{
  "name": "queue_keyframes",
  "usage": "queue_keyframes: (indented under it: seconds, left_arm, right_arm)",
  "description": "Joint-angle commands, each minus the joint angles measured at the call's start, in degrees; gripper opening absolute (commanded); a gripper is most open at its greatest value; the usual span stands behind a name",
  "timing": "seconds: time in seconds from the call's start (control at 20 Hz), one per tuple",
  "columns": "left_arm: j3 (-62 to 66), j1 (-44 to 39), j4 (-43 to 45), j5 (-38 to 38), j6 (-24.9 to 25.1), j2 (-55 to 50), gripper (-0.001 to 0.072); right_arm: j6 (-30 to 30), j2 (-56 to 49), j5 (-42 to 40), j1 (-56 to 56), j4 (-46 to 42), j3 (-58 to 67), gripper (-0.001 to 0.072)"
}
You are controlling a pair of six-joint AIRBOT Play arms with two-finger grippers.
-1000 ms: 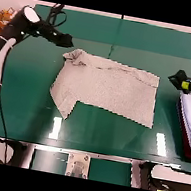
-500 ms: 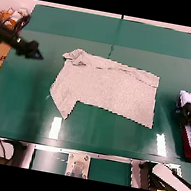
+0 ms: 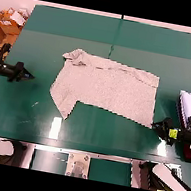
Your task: Fold the shirts.
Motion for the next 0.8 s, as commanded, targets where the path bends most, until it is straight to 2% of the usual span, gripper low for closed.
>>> queue_keyframes:
  seconds: [0.0, 0.25, 0.4, 0.5, 0.65, 0.75]
  left_arm:
    - [-1.55, 0.94, -4.92, 0.35, 1.55, 0.42, 0.0021]
    - [-1.57, 0.94, -5.70, 0.33, 2.25, 0.42, 0.0021]
    - [-1.55, 0.94, -5.70, 0.20, 2.23, 0.42, 0.0021]
    - [-1.55, 0.94, -5.70, -0.63, 2.23, 0.42, 0.0021]
    - [-1.55, 0.94, -5.70, -1.92, 2.27, 0.42, 0.0021]
    - [-1.55, 0.94, -5.68, -2.58, 2.29, 0.42, 0.0020]
  right_arm:
    - [-5.77, 0.00, -4.04, -0.04, 8.26, -2.21, 0.0302]
    - [-6.34, -3.28, -4.20, 5.99, 10.23, -2.16, 0.0300]
    - [-6.34, -4.92, -4.57, 9.57, 11.10, -1.36, 0.0271]
    - [-6.36, -4.92, -3.96, 9.14, 10.84, 1.09, 0.0010]
    - [-6.27, -4.92, -2.43, 6.80, 10.84, 7.48, 0.0008]
    - [-3.21, -4.63, -1.97, 3.93, 9.31, 12.28, 0.0008]
